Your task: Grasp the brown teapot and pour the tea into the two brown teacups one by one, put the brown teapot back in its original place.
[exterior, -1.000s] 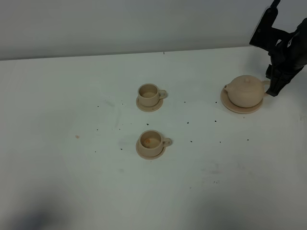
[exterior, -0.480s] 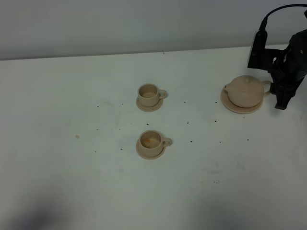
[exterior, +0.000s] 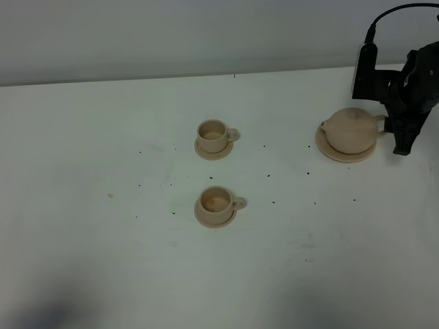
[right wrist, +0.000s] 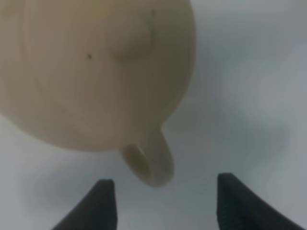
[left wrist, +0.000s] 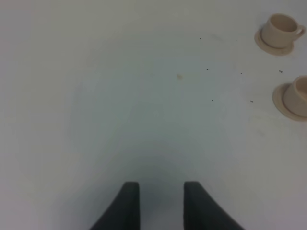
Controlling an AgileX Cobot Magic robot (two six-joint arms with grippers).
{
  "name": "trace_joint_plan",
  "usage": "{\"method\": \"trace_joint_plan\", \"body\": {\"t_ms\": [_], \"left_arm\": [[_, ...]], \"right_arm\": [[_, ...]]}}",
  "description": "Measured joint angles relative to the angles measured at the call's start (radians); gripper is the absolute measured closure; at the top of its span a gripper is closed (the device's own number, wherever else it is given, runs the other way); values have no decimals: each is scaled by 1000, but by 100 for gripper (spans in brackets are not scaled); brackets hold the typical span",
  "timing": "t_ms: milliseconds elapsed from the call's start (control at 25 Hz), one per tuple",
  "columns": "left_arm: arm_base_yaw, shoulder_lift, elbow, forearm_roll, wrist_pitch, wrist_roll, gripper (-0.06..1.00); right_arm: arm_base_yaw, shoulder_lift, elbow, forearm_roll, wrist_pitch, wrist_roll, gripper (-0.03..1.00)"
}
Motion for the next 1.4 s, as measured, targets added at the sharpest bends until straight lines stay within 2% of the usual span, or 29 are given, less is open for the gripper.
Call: {"method": "trace_joint_plan", "body": {"t_ms": [200,360,1040,1400], "left_arm": [[0,0,0,0,0,0,70],[0,0,0,0,0,0,70],[0,0,0,0,0,0,70],[0,0,1,0,0,0,70]], "right_arm": [[14,0,0,69,3,-115,50],[27,0,0,69,9,-135,50],[27,54,-8,45,12,-131,50],[26,54,-10,31,90,-69,53]]}}
